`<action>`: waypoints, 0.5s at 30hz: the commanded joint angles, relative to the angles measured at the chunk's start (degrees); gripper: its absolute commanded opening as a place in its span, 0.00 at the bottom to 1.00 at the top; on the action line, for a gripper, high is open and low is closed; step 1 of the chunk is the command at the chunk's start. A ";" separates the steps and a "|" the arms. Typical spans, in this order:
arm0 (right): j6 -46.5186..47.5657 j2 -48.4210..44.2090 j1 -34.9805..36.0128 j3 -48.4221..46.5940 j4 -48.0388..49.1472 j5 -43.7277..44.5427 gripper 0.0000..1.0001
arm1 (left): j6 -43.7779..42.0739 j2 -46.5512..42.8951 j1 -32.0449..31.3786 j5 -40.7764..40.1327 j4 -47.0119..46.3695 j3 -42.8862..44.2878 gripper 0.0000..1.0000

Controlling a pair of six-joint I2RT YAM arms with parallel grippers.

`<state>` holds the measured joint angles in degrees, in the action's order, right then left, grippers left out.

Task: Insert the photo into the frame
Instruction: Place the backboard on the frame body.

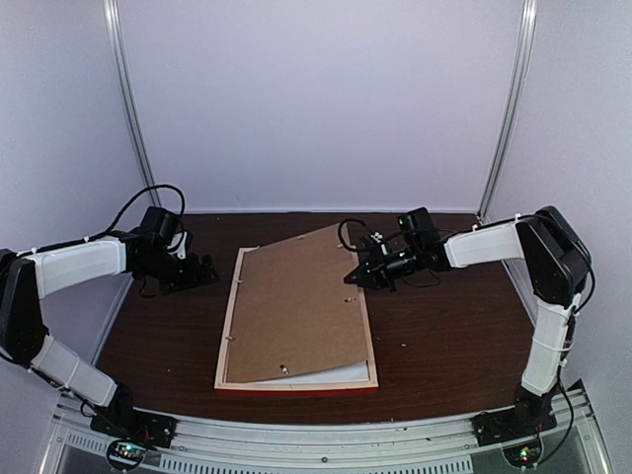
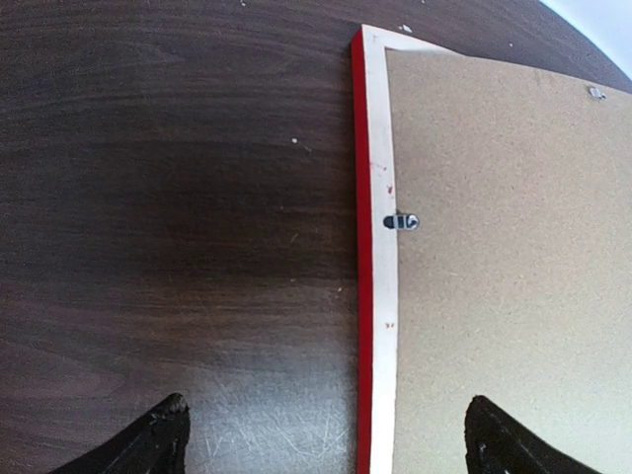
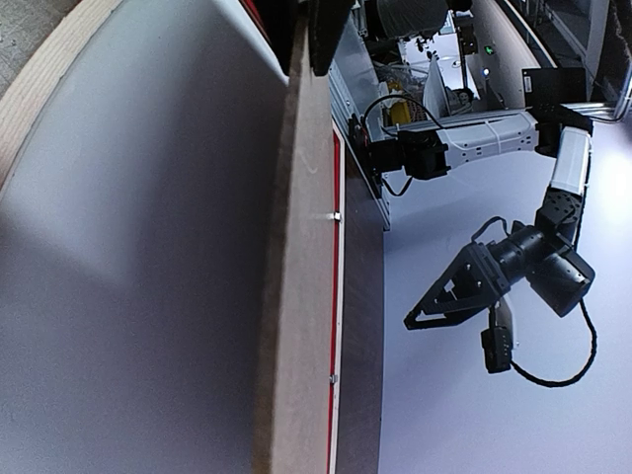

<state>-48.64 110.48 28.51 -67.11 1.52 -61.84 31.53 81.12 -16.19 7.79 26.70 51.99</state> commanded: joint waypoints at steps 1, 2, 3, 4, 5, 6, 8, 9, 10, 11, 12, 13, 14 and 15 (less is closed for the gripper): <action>-2.11 0.88 0.22 1.95 4.05 1.60 0.00 | -0.38 0.86 0.10 0.64 -1.86 0.63 0.98; -3.49 0.79 0.23 2.51 5.75 1.58 0.00 | -0.33 0.92 0.10 0.70 -2.03 0.46 0.98; -4.99 0.87 0.23 3.12 7.60 1.57 0.00 | -0.25 1.03 0.10 0.82 -2.20 0.29 0.98; -6.26 0.92 0.15 3.59 9.22 1.60 0.00 | -0.21 1.10 0.10 0.91 -2.38 0.17 0.98; -7.33 0.91 0.22 3.99 10.43 1.60 0.00 | -0.05 1.20 0.02 0.99 -2.62 -0.01 0.98; -7.98 1.03 0.17 4.20 11.14 1.66 0.00 | 0.00 1.36 0.01 1.07 -2.79 -0.18 0.98; -8.45 1.21 0.21 4.35 11.64 1.77 0.00 | 0.17 1.85 -0.06 1.24 -3.05 -0.38 0.98; -8.67 1.27 0.20 4.43 11.84 1.93 0.00 | 0.26 2.08 -0.14 1.33 -3.30 -0.58 0.98; -8.77 1.39 0.21 4.46 12.04 1.92 0.00 | 0.41 2.25 -0.24 1.47 -3.56 -0.76 0.97; -8.79 1.67 0.23 4.45 12.10 1.86 0.00 | 0.52 2.42 -0.37 1.65 -3.91 -0.97 0.98; -8.56 2.00 0.18 4.34 11.97 1.73 0.00 | 0.69 2.64 -0.49 1.81 -4.13 -1.19 0.98; -8.12 2.44 0.21 4.00 11.48 1.55 0.02 | 0.79 2.91 -0.63 1.90 -4.34 -1.33 0.98; -7.63 2.79 0.15 3.74 10.96 1.41 0.04 | 0.89 3.09 -0.75 1.98 -4.57 -1.43 0.98; -6.89 3.21 0.16 3.52 10.39 1.38 0.05 | 0.90 3.27 -0.84 2.11 -4.61 -1.45 0.98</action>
<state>-56.27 111.37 28.51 -63.31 11.84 -61.98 31.66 83.26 -16.47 8.82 24.95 51.40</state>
